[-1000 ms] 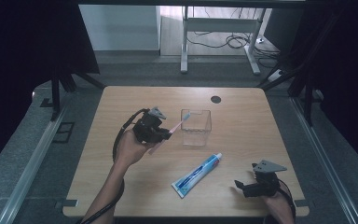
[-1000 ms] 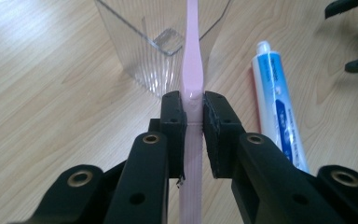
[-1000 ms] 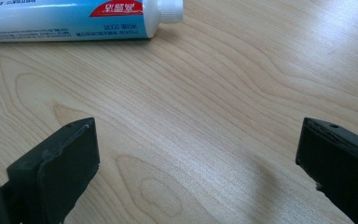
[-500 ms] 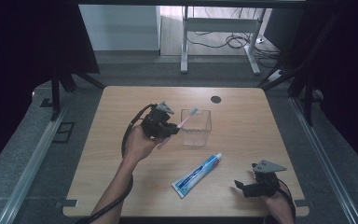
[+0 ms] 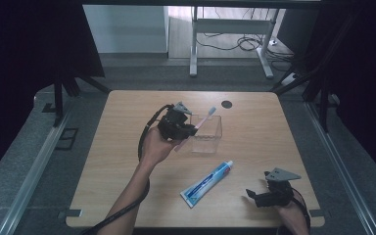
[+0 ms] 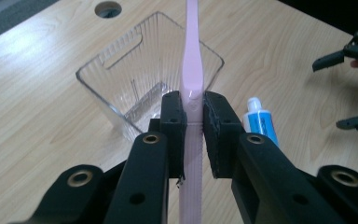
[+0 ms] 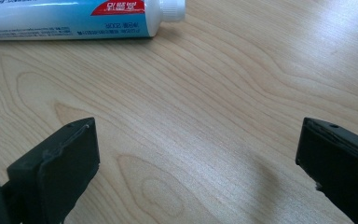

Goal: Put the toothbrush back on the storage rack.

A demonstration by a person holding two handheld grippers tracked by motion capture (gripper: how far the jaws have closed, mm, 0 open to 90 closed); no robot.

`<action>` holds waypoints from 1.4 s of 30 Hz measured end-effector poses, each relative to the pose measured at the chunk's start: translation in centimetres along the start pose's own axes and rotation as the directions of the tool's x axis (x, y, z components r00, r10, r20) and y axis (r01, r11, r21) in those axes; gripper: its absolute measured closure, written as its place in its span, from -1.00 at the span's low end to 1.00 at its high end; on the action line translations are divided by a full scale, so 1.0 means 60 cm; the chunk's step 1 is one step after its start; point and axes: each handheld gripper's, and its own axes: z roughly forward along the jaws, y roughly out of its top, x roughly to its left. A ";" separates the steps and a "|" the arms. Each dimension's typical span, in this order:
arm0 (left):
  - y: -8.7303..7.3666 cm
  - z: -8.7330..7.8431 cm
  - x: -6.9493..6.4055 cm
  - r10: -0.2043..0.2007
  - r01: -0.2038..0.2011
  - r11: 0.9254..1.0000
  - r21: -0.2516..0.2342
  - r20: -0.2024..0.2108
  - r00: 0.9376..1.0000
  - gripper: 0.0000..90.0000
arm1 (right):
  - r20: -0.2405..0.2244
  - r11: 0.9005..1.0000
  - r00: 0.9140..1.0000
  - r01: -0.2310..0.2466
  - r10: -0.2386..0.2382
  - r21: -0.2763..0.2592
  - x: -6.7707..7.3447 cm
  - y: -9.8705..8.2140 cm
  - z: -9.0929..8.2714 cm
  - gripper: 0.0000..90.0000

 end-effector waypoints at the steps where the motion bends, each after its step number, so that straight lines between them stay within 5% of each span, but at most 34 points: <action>1: 0.002 0.002 0.000 0.001 -0.001 1.000 -0.002 0.000 1.000 0.75 | 0.001 1.000 1.000 -0.001 0.001 0.001 0.000 0.000 0.000 -1.00; 19: 0.036 0.047 0.002 -0.017 0.017 0.999 -0.050 -0.001 1.000 0.75 | -0.005 1.000 1.000 -0.001 0.001 0.000 0.000 0.000 0.000 -1.00; 42: 0.076 0.105 0.013 -0.001 -0.004 0.995 -0.101 -0.050 0.999 0.75 | -0.012 1.000 1.000 0.004 -0.004 -0.003 0.000 0.000 0.001 -1.00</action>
